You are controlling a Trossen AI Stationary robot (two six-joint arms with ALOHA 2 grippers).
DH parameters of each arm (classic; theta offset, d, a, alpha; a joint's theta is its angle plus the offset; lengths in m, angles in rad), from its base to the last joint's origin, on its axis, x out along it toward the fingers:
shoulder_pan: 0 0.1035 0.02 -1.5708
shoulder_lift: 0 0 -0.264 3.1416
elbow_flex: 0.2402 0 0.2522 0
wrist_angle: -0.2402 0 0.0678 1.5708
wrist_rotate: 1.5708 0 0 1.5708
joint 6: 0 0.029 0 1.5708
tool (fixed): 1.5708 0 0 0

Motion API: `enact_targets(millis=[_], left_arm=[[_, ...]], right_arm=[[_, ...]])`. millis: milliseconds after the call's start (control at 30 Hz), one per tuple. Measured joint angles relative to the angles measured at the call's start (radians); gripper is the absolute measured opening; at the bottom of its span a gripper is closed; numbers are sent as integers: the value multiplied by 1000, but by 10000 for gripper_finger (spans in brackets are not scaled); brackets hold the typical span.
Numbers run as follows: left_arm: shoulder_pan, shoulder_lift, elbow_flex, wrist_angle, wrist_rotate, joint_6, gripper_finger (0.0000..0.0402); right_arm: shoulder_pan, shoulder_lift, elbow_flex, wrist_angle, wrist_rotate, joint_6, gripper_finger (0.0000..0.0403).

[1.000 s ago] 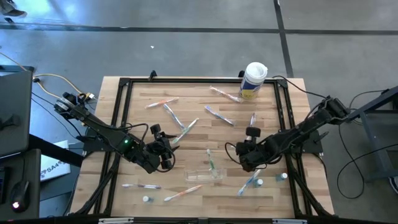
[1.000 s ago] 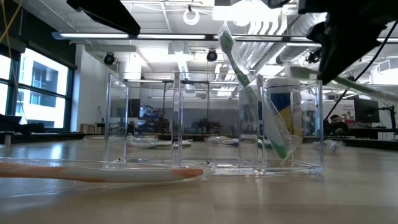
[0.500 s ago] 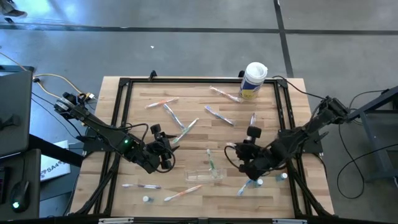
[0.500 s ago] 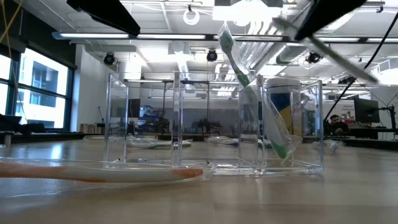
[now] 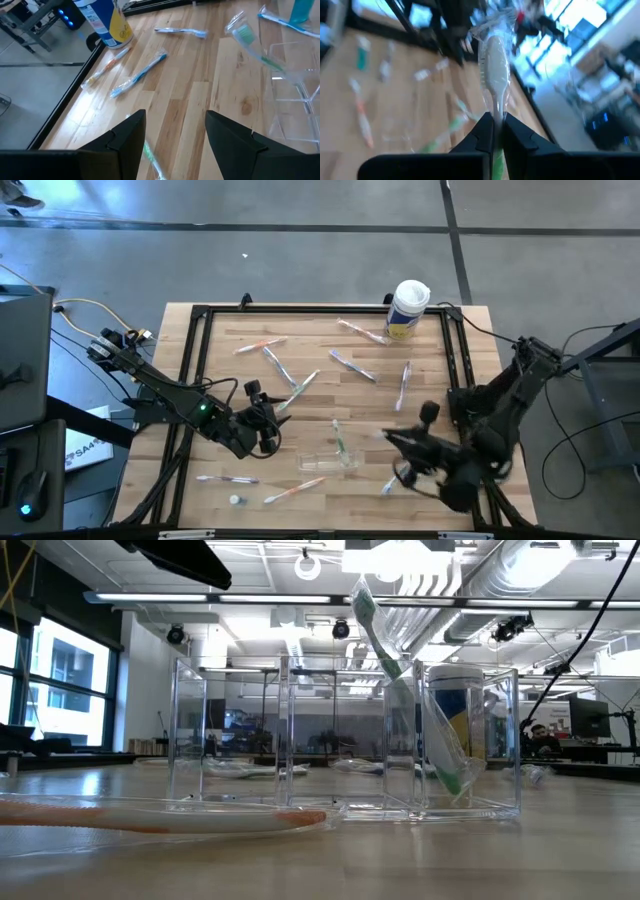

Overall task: Pick & Place toothbrushing station
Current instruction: Put the right green toothbrush into the transparent organizer

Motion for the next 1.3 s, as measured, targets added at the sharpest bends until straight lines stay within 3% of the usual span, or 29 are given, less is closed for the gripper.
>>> enact_targets(millis=[100,267,633,767,1000,1300], left_arm=[[0,0,0,10,33,15,203],[0,0,0,106,85,126,203],[0,0,0,387,85,435,203],[0,0,0,496,99,540,203],[0,0,0,653,280,625,203],[0,0,0,812,452,650,203]], right_arm=[[65,0,0,104,59,-100,12],[120,0,0,124,198,-129,12],[67,0,0,202,173,-235,12],[13,0,0,385,4,-407,12],[-83,0,0,757,-422,-733,12],[-230,27,0,925,-815,-806,12]])
